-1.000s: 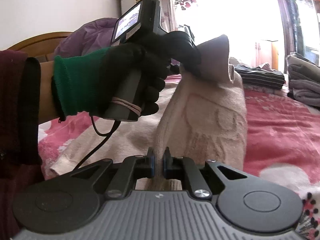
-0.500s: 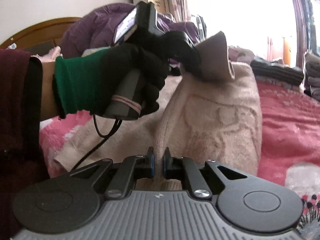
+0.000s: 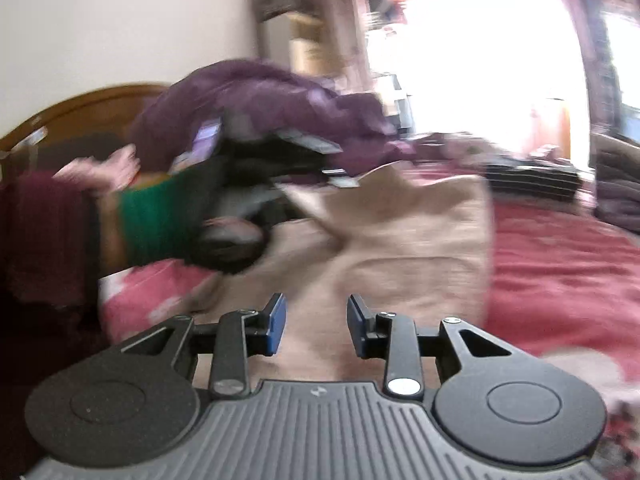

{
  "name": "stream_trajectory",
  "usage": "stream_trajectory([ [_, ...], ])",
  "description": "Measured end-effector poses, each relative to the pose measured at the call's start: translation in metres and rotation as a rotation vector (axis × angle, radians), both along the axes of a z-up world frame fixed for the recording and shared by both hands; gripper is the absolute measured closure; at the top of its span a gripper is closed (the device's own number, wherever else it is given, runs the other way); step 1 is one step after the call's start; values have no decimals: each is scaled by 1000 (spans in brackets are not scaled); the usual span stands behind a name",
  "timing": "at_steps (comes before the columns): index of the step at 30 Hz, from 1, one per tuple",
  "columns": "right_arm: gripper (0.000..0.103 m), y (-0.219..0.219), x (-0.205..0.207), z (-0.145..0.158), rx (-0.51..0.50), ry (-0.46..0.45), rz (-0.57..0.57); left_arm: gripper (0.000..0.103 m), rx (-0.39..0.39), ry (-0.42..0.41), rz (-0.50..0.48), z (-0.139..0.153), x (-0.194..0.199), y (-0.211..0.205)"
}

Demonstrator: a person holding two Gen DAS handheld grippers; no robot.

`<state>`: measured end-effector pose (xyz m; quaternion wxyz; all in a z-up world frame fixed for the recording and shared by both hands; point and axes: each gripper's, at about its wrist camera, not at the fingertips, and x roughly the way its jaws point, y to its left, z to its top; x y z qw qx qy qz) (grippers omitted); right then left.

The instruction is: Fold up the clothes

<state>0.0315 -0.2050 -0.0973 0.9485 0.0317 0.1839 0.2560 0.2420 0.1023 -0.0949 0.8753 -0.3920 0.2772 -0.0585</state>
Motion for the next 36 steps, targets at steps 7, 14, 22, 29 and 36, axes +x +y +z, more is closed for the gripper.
stream_trajectory([
  [7, 67, -50, 4, 0, -30, 43, -285, 53, 73, -6, -115, 9, -74, -10],
  [14, 67, -42, 18, -23, 58, 162, -235, 53, 155, 96, -259, -20, -120, -45],
  [22, 66, -35, 4, -17, 14, 137, -191, 54, 73, 79, -312, -32, -114, -64],
  [29, 23, 10, -42, -11, -277, -74, -1, 65, 108, 47, -341, -32, -93, -81],
  [36, 24, 34, -48, -29, -459, -142, -4, 94, -111, -53, -394, -16, -78, -87],
])
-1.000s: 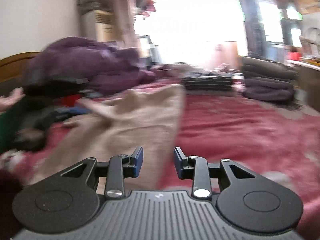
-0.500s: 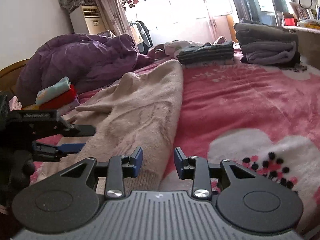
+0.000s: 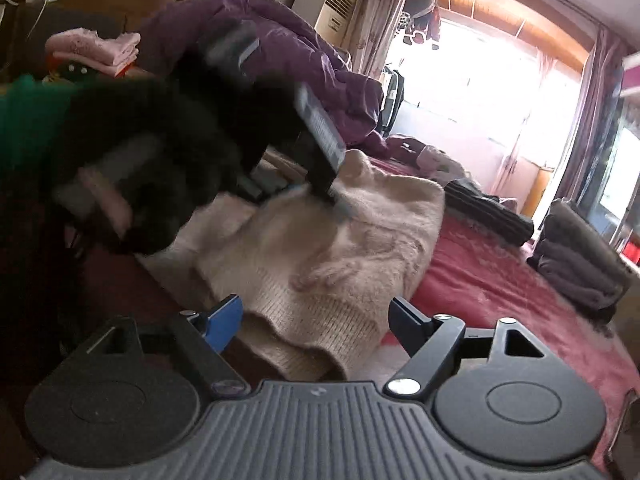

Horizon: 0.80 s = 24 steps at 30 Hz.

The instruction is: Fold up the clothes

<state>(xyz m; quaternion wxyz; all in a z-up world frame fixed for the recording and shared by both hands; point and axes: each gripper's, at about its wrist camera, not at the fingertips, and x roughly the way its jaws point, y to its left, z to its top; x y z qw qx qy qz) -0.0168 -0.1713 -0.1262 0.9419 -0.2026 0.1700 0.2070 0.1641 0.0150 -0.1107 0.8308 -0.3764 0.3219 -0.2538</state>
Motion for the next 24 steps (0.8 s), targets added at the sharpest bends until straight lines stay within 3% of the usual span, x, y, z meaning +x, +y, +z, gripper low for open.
stream_trajectory([
  [2, 23, 5, -6, -4, -53, -31, 27, 95, -119, -15, -10, 4, 4, 3],
  [6, 24, 19, -15, -11, -123, -57, 74, 95, -101, 24, -23, 0, 6, 3],
  [10, 29, 25, -7, -16, -152, -64, -7, 95, -81, 65, -35, -3, 8, 3],
  [12, 46, 23, -4, -17, -165, -56, -40, 94, -55, 85, -38, -6, 8, 4],
  [13, 49, 21, -2, -17, -166, -47, -54, 94, -33, 96, -38, -7, 7, 4],
  [15, 52, 15, -2, -15, -158, -33, -77, 85, 9, 117, -37, -9, 5, 4],
  [17, 55, 9, -3, -15, -149, -24, -96, 57, 54, 136, -39, -12, 3, 3],
  [18, 57, 6, -3, -14, -145, -20, -106, 56, 55, 148, -42, -14, 1, 3],
  [20, 57, 0, -2, -13, -129, -9, -124, 61, 55, 174, -49, -18, -4, 3],
  [22, 58, -10, -5, -7, -72, 8, -116, 87, 54, 199, -55, -21, -8, 3],
  [24, 51, -20, -7, -2, -15, 25, -107, 87, 54, 225, -61, -25, -13, 3],
])
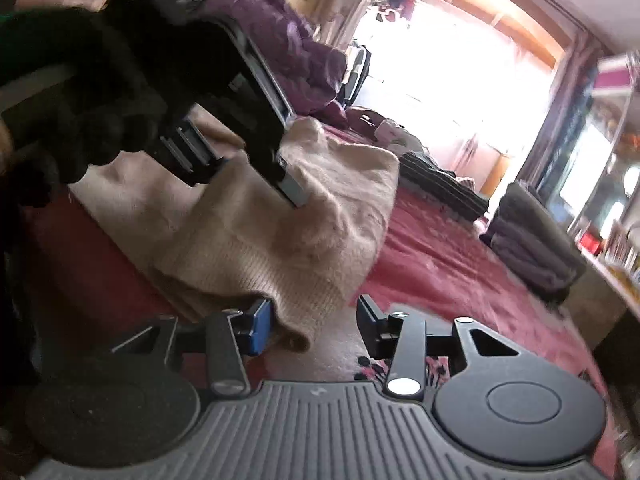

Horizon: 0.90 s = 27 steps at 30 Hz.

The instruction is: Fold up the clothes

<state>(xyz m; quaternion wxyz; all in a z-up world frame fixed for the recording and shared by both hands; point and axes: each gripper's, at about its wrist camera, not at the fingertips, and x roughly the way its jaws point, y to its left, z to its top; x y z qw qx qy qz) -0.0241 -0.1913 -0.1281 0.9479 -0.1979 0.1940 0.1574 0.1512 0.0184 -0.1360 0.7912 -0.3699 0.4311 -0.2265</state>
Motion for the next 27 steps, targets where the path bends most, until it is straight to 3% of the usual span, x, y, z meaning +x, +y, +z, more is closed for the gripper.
stream_trajectory([
  [2, 39, -4, -4, 5, 32, -17, 29, 87, 0, 26, -6, -4, -5, 0],
  [7, 39, -6, -10, 12, 75, -55, 97, 87, -1, 90, -20, -13, -16, 0],
  [10, 39, -5, -2, 15, 105, -64, 127, 72, 6, 44, 20, -9, -12, 7],
  [15, 39, -3, 15, 20, 203, -40, 100, 72, 18, -34, 86, -3, -4, 19],
  [18, 40, -6, 30, 21, 260, -16, 68, 72, 88, -125, 91, 1, 16, 11],
  [23, 40, -2, 51, 16, 278, 50, 56, 73, 120, -38, 113, -18, 47, 11],
  [27, 41, -3, 75, 19, 299, 106, 63, 73, 37, -42, 203, -15, 67, 33],
])
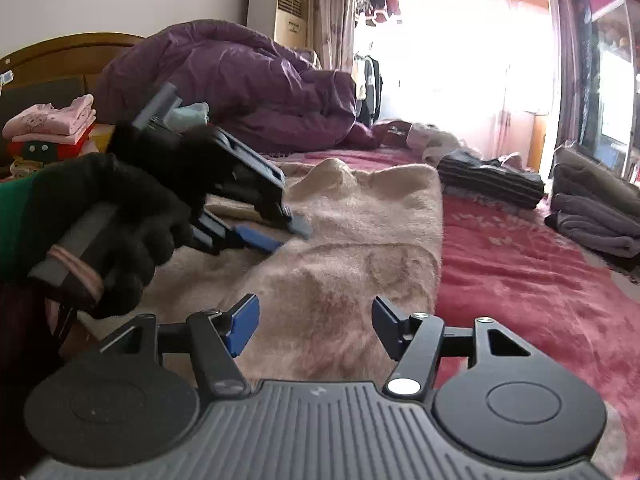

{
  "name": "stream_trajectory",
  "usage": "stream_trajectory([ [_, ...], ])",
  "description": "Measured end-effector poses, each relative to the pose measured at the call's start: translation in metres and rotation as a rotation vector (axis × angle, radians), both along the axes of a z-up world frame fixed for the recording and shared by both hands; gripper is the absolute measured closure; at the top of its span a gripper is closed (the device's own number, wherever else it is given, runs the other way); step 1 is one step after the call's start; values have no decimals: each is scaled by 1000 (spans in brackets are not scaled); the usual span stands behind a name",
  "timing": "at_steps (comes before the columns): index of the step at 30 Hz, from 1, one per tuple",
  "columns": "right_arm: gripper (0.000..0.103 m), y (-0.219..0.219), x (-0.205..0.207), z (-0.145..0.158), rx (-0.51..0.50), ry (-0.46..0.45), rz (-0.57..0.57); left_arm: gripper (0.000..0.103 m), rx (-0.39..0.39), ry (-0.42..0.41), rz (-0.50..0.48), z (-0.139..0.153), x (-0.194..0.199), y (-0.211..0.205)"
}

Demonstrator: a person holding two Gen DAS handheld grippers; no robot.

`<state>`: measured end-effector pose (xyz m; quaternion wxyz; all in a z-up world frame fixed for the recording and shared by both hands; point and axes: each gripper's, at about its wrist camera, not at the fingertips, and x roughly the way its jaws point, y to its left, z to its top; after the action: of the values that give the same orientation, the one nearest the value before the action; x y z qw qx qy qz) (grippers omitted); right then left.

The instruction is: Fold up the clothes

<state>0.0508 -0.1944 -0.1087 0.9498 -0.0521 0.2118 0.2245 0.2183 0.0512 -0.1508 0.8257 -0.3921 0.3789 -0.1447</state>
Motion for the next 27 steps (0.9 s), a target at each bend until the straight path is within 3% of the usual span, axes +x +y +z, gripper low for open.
stream_trajectory([
  [4, 40, -5, 30, 4, 27, 33, 15, 73, 7, -31, -8, -1, 24, -4],
  [10, 42, -6, 95, 7, -38, 50, 80, 81, 20, -78, -21, -2, 59, -11],
  [16, 44, -5, 142, -7, -122, 99, 94, 81, 32, -100, -55, -7, 82, -19],
  [20, 44, -6, 144, -15, -180, 104, 120, 82, -27, -44, -54, -8, 87, -16],
  [27, 44, -19, 140, -12, -224, 106, 98, 81, 17, 1, -148, 3, 56, -12],
])
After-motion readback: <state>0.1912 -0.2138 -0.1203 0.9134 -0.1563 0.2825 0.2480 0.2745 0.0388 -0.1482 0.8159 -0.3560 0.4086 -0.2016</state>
